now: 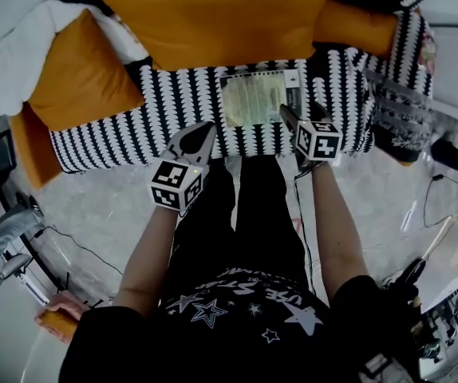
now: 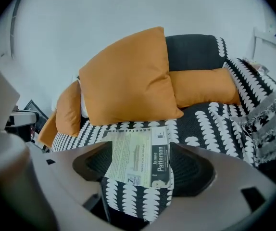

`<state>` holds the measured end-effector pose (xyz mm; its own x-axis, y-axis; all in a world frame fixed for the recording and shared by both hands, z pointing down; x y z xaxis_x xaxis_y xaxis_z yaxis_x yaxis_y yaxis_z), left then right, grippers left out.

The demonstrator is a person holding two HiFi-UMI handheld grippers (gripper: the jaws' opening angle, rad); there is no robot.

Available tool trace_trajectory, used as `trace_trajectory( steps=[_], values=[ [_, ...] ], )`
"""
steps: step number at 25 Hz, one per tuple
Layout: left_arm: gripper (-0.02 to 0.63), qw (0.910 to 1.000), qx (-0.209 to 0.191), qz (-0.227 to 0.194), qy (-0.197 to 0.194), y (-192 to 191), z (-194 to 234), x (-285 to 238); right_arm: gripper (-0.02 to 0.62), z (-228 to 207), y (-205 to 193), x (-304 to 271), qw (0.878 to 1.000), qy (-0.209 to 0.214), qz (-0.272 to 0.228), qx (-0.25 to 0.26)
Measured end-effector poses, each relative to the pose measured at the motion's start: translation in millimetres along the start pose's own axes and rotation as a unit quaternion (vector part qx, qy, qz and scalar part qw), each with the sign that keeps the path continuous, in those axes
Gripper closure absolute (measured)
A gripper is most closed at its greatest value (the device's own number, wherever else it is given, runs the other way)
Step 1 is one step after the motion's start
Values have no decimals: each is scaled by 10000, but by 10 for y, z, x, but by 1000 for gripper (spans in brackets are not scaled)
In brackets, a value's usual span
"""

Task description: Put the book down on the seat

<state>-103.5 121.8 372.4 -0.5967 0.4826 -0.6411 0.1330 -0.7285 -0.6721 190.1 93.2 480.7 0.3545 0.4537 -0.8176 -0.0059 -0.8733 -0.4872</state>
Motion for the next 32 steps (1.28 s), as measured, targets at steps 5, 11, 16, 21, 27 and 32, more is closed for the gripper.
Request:
trace_trajectory(
  steps=[5, 11, 16, 21, 27, 32],
  values=[
    [597, 9995, -62, -320, 1, 17, 155, 466, 249, 513, 81, 217, 9994, 5, -354, -1],
    [597, 9977, -139, -657, -88, 131, 88, 830, 250, 981, 289, 614, 9959, 292, -856, 52],
    [597, 9955, -256, -882, -227, 228, -9, 1169, 253, 1423, 400, 1032, 9874, 661, -1434, -102],
    [597, 9900, -559, -1245, -365, 410, -106, 1459, 272, 1802, 489, 1450, 9775, 851, -1926, -75],
    [597, 9835, -803, -1550, -471, 573, -73, 1816, 384, 2248, 557, 1763, 9668, 822, -2421, 20],
    [597, 9798, -878, -1649, -711, 595, -88, 2009, 498, 2564, 486, 1938, 9613, 787, -2639, -12]
  ],
)
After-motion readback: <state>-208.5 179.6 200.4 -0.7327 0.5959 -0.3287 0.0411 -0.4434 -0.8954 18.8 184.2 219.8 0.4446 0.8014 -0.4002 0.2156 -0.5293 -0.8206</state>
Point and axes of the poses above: the fingertips, and each gripper's own axes: x backward along the fingers, z to its left, y out of its top, the point moved 9 cm from there along x, backward along the fingers
